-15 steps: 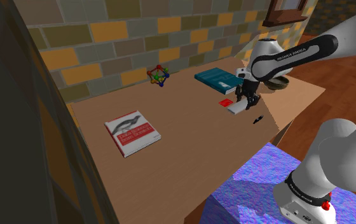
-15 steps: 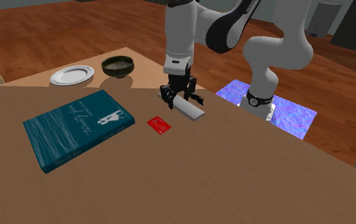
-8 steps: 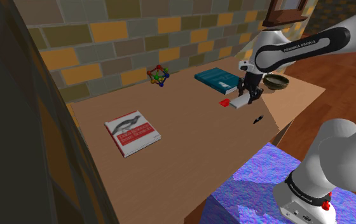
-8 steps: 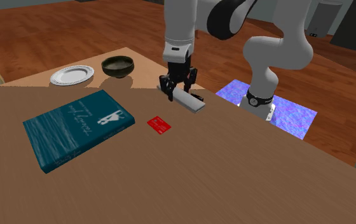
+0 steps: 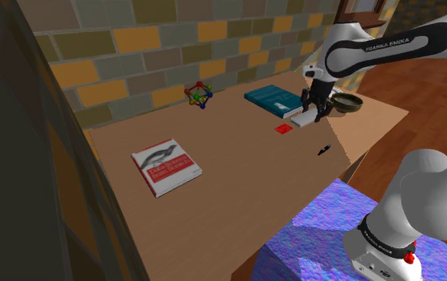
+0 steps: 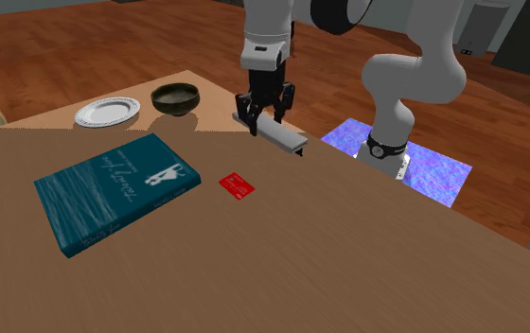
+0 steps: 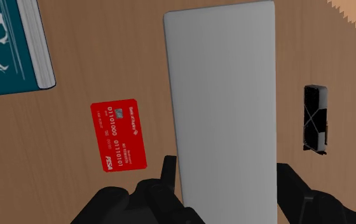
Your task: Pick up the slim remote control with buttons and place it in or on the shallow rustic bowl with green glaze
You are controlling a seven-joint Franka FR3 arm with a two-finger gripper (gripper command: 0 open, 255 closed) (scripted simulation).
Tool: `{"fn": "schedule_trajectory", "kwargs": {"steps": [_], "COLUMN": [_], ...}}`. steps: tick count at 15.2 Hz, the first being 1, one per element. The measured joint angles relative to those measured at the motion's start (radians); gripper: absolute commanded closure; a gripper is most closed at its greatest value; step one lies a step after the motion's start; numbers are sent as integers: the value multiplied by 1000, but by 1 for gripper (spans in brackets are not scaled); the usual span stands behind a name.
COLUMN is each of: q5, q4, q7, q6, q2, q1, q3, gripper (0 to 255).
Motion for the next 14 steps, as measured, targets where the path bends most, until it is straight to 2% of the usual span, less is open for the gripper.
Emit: {"fn": "schedule_trajectory", "kwargs": {"steps": [6, 10, 14], "q5": [6, 9, 24], "q4": [59, 123, 190], "q7": [4, -76, -196], "q6": [-86, -97, -82], "q2": [-26, 16, 86], "q1": [0, -6, -11], "q3": [24, -39, -141], "gripper": [255, 255, 255]}}
